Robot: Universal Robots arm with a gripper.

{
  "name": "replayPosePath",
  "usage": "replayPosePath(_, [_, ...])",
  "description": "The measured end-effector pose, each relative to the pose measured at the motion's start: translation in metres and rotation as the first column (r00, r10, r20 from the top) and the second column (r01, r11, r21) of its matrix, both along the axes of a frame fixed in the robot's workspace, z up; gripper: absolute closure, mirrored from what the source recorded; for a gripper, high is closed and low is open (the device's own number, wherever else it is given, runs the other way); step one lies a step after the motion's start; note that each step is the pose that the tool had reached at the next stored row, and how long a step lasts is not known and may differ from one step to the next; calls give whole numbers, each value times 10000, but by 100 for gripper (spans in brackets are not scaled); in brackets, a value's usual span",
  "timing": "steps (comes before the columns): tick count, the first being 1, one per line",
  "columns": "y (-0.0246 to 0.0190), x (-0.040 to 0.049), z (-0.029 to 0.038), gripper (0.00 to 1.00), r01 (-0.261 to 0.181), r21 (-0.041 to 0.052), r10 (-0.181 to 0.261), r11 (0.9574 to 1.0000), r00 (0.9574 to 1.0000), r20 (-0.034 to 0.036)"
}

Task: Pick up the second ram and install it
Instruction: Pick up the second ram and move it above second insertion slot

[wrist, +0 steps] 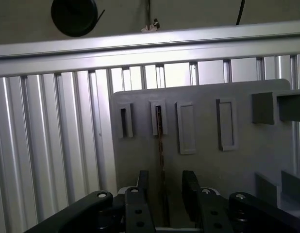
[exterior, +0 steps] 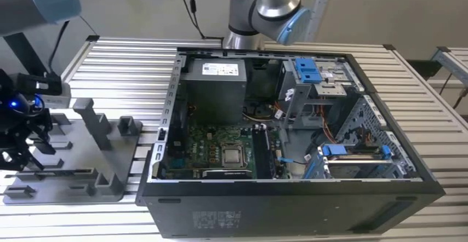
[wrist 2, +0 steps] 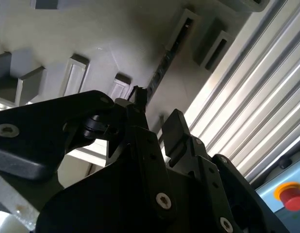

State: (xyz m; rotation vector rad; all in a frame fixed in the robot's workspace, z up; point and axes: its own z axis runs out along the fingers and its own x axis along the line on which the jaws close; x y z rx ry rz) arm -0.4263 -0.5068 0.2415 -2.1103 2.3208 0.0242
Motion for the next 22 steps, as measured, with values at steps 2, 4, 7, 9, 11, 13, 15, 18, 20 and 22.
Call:
replayPosePath(2, [0, 0, -11, 58, -11, -3, 11, 10000, 10000, -1])
replayPosePath(4, [0, 0, -19, 58, -25, -4, 25, 10000, 10000, -2])
replayPosePath(7, [0, 0, -44, 58, -47, -1, 47, 10000, 10000, 1])
replayPosePath(9, [0, 0, -64, 58, -71, -3, 71, 10000, 10000, 7])
replayPosePath(11, [0, -1, -86, 58, -107, -3, 107, 9999, 9999, 16])
replayPosePath(13, [0, -2, -109, 58, -160, -3, 160, 9999, 9999, 25])
replayPosePath(15, [0, -3, -128, 58, -212, -3, 212, 9998, 9998, 26])
replayPosePath(18, [0, -6, -162, 58, -283, -4, 283, 9996, 9996, 26])
replayPosePath(20, [0, -9, -191, 58, -352, -5, 352, 9994, 9994, 31])
replayPosePath(22, [0, -12, -221, 58, -442, -5, 442, 9990, 9990, 41])
